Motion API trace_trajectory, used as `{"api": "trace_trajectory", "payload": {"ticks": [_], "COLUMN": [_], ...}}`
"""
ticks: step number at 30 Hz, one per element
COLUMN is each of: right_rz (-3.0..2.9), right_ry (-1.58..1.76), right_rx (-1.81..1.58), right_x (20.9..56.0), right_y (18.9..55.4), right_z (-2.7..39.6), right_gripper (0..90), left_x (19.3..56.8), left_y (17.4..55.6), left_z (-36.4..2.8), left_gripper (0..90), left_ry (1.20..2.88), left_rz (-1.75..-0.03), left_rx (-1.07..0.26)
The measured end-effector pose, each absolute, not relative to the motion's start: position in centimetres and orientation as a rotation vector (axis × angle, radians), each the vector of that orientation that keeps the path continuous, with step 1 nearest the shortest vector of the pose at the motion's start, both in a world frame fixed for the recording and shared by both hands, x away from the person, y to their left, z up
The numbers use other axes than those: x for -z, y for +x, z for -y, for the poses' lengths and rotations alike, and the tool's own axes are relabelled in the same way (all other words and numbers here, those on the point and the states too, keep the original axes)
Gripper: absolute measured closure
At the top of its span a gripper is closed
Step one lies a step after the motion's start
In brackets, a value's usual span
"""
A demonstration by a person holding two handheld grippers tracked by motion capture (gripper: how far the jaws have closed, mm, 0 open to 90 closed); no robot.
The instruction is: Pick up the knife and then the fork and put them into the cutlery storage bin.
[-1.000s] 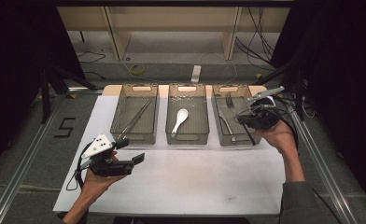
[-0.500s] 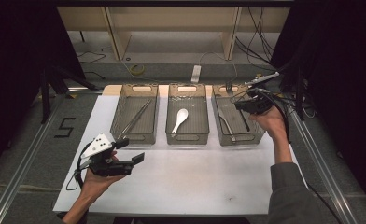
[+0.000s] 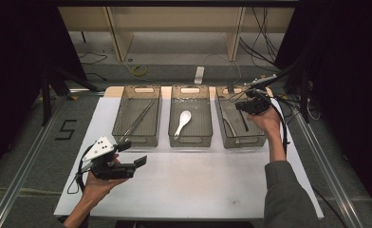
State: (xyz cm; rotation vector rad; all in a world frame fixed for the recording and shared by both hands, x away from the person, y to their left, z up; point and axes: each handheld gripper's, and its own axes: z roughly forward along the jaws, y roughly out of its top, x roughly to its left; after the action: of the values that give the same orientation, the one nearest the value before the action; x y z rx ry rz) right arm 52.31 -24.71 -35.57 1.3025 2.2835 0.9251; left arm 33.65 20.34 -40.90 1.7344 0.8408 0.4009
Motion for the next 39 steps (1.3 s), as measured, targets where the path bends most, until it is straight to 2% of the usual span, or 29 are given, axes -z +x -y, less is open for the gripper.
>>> {"api": "trace_trajectory", "payload": {"ticks": [39], "right_rz": [-2.331], "right_ry": [1.428], "right_rx": [-0.848], "right_x": [41.1], "right_y": [52.5], "right_z": [25.0], "right_gripper": [84.7], "left_x": [40.9], "left_y": [33.7], "left_z": [-20.3], "left_gripper": [16.2], "left_ry": [1.736], "left_rz": [-0.837], "left_rx": [-0.397]}}
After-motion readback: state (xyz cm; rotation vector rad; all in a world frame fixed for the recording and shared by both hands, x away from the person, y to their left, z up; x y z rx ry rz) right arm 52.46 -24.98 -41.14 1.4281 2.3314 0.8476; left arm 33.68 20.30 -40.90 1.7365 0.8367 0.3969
